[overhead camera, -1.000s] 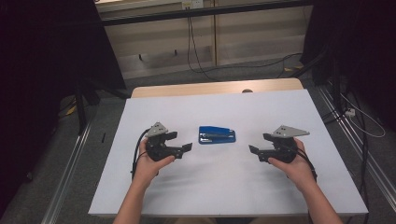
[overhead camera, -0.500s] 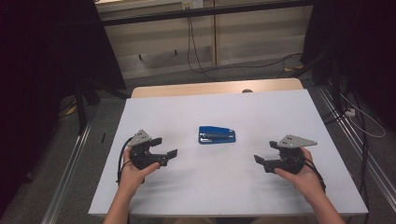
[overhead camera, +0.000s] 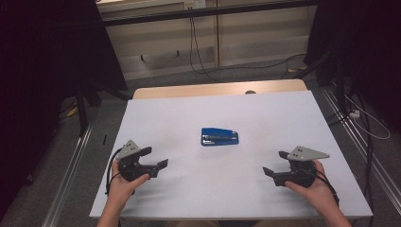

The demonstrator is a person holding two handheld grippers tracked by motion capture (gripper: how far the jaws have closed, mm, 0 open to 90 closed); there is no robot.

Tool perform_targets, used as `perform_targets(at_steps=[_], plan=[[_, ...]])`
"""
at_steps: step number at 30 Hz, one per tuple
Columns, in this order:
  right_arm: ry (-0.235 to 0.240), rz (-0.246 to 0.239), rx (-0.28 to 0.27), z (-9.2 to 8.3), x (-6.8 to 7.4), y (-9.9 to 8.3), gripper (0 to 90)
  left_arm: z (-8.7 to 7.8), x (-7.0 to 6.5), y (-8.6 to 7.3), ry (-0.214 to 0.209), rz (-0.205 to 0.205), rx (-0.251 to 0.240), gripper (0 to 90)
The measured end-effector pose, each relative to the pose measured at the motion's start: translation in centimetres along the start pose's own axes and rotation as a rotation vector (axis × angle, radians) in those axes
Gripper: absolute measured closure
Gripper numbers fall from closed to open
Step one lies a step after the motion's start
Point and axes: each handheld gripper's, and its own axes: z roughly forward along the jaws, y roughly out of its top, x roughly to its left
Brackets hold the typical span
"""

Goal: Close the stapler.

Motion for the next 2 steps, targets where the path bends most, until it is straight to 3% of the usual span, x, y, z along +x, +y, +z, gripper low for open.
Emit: perform_targets(at_steps=[2], plan=[[0.002, -0.002, -0.003, -0.21, -0.12, -0.22, 13.4, -0.13, 0.11, -0.19, 0.018, 0.011, 0.01, 10.6]])
